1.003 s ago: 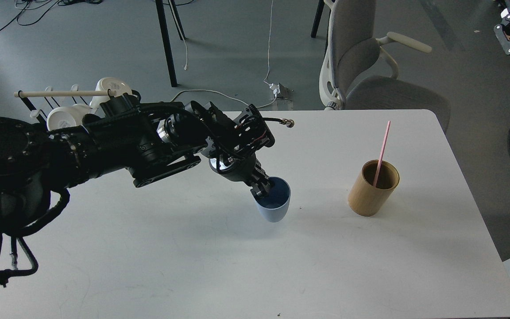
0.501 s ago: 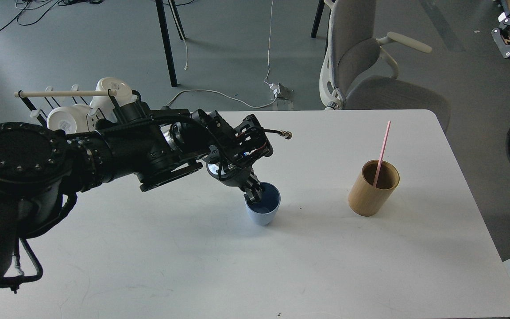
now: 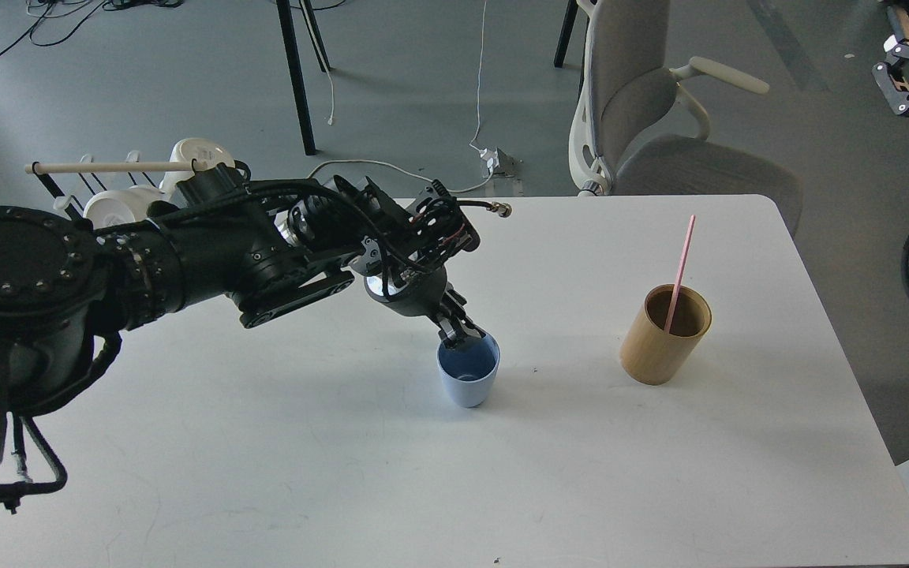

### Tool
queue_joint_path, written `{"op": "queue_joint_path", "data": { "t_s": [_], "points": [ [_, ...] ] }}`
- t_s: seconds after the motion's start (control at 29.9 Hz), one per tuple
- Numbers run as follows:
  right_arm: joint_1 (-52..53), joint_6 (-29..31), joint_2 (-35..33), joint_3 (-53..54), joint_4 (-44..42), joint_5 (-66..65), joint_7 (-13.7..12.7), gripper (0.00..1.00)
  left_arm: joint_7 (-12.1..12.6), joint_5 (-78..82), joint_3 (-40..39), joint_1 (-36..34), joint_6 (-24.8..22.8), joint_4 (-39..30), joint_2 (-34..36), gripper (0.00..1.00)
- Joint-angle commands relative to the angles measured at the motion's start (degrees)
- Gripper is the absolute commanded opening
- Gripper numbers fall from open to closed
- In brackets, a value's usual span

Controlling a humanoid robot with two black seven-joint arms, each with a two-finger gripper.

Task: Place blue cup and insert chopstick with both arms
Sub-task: 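Open the left gripper and raise the left arm away from the cup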

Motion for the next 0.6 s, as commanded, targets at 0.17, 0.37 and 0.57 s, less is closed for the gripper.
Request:
{"op": "queue_joint_path", "data": {
  "t_s": [0.17,0.37,0.57],
  "points": [
    [0.44,0.0,-1.05,-1.45,1.09,-5.69,0.0,0.99,-0.01,-5.94,-10.01,-1.37,0.0,-4.38,7.63,0.87],
    [0.7,-8.46,-5.61,-1.63,6.54,-34.84,0.0,0.99,-0.01,-23.86,-29.35,5.47,0.0,-5.71,15.02,0.91],
    [-5.16,-24.98,-11.41,-4.08,19.54,-64.22,0.0,0.99,-0.01,-41.79,-47.54,18.3,0.0,-9.92,20.74,0.92]
  ]
}}
